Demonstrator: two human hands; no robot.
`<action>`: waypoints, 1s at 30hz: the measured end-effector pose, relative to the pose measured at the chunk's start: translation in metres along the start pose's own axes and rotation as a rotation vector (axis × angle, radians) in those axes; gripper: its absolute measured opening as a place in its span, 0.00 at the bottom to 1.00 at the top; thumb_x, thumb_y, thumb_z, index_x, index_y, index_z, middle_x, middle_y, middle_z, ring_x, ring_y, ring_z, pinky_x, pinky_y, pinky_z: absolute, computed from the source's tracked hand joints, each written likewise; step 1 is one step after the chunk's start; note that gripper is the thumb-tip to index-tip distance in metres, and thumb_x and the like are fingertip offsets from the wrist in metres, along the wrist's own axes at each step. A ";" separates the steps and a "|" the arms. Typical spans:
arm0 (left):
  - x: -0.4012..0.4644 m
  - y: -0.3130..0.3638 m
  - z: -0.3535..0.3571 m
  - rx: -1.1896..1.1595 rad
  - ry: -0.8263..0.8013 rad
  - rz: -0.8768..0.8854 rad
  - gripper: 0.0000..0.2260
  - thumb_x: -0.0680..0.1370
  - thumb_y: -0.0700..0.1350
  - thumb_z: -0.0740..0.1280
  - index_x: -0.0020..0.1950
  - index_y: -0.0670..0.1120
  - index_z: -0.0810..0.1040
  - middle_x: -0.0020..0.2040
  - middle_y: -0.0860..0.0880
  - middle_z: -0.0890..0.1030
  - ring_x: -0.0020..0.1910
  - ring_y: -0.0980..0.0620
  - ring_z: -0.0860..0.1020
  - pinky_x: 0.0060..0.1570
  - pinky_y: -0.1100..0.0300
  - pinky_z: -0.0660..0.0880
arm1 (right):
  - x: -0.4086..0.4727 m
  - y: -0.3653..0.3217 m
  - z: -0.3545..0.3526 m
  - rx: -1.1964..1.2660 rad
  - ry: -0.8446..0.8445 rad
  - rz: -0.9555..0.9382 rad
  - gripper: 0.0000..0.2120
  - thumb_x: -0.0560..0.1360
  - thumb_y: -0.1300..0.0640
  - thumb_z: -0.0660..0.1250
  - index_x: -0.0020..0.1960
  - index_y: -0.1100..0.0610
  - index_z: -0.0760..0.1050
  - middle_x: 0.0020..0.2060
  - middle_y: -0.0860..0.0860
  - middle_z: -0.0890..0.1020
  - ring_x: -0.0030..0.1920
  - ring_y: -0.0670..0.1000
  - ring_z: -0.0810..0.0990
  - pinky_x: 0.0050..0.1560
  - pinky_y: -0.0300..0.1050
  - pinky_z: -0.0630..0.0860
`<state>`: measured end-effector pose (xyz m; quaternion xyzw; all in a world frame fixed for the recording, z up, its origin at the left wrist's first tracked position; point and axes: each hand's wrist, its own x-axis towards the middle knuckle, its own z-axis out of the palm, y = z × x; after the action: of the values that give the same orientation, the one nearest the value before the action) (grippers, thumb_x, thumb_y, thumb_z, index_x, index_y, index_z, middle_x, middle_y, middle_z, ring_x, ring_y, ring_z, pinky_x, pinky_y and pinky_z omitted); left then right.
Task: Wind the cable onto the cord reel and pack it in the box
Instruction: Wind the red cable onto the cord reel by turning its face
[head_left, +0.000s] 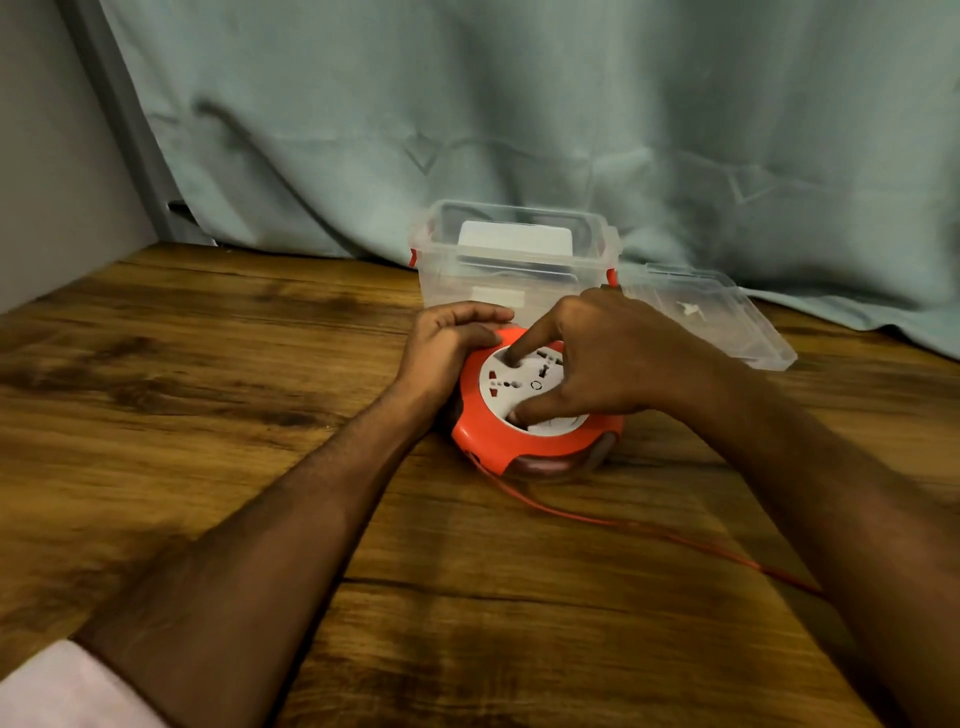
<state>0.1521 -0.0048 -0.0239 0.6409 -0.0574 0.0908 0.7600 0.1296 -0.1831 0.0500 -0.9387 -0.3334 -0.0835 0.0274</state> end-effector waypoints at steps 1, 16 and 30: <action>0.000 0.001 0.000 0.003 0.009 0.003 0.14 0.73 0.28 0.63 0.56 0.34 0.82 0.51 0.32 0.83 0.46 0.40 0.82 0.49 0.52 0.80 | 0.001 -0.001 0.003 0.013 0.017 0.026 0.36 0.58 0.23 0.67 0.61 0.37 0.81 0.47 0.39 0.80 0.44 0.43 0.71 0.43 0.46 0.72; 0.000 0.000 -0.001 -0.013 0.029 -0.010 0.13 0.72 0.29 0.63 0.53 0.34 0.83 0.49 0.32 0.84 0.46 0.38 0.82 0.50 0.47 0.80 | 0.001 0.001 0.000 -0.009 0.179 -0.054 0.17 0.68 0.42 0.73 0.52 0.44 0.71 0.47 0.43 0.77 0.43 0.48 0.77 0.39 0.49 0.74; 0.003 0.000 0.001 0.016 0.027 -0.024 0.15 0.72 0.27 0.62 0.55 0.31 0.81 0.53 0.29 0.82 0.48 0.39 0.81 0.57 0.44 0.78 | 0.000 0.010 -0.004 0.132 -0.191 -0.170 0.24 0.70 0.67 0.70 0.50 0.37 0.78 0.58 0.44 0.76 0.43 0.39 0.73 0.44 0.51 0.78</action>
<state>0.1547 -0.0057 -0.0230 0.6465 -0.0389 0.0908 0.7565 0.1353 -0.1915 0.0541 -0.9068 -0.4177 0.0261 0.0500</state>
